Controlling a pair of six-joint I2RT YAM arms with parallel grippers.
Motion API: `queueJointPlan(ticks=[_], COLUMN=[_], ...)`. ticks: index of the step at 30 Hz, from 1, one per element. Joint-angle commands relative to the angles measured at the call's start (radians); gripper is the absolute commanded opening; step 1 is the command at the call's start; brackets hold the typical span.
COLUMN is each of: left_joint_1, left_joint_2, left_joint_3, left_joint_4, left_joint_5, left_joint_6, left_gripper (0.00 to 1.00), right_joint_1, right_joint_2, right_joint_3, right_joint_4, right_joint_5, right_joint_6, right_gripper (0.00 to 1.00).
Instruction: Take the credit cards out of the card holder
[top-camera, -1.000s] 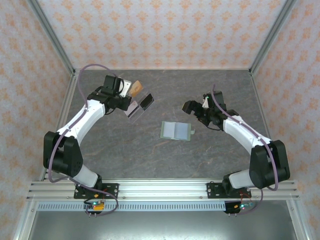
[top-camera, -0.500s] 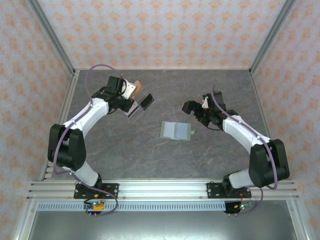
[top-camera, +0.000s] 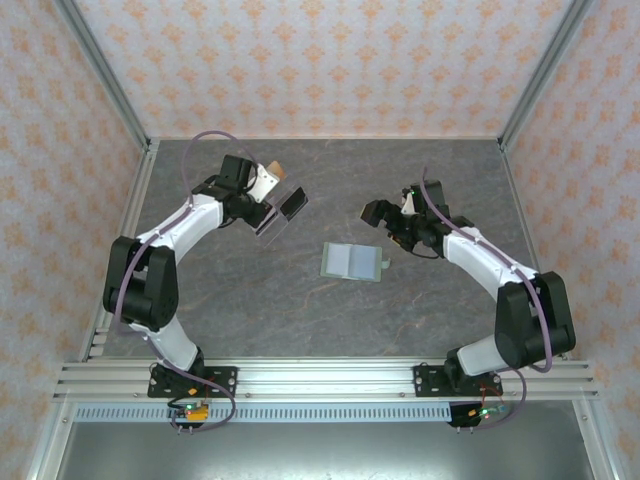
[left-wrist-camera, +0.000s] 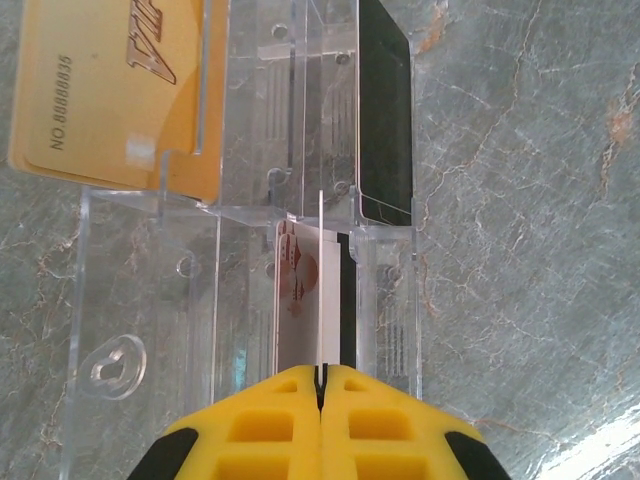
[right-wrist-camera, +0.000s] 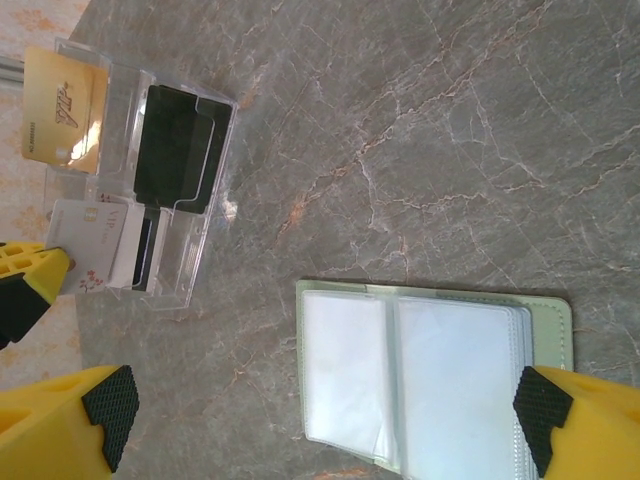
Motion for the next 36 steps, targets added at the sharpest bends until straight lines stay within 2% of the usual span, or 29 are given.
queueJointPlan(ticks=[1,9,15,18,24,28,36], left_joint_1=[0.0,0.006,0.006,0.006,0.006,-0.002,-0.08], left_joint_2=[0.023,0.039,0.047,0.039,-0.014,-0.054,-0.063], left_joint_3=[0.043,0.04,0.038,0.035,0.046,0.075,0.115], left_joint_4=[-0.022,-0.01,-0.019,-0.016,-0.019,-0.023,-0.067], left_joint_5=[0.008,0.008,-0.034,-0.043,-0.004,-0.036,-0.259], left_joint_6=[0.047,0.047,0.025,0.021,-0.023,-0.174,-0.558], left_gripper=[0.0,0.0,0.17,0.22,0.35,0.44,0.56], right_joint_1=[-0.003,-0.003,-0.003,-0.003,-0.003,0.03,0.121], right_joint_2=[0.005,0.013,0.023,0.032,0.032,0.035,0.147], right_joint_3=[0.035,0.042,0.043,0.044,0.046,0.069,0.185], right_joint_4=[0.016,0.001,0.005,0.007,0.002,-0.049,-0.223], right_joint_5=[-0.017,-0.028,-0.038,-0.043,-0.04,0.022,0.136], right_joint_6=[0.011,0.006,0.014,0.016,0.008,-0.021,-0.091], right_gripper=[0.99,0.99,0.98,0.98,0.98,0.96,0.9])
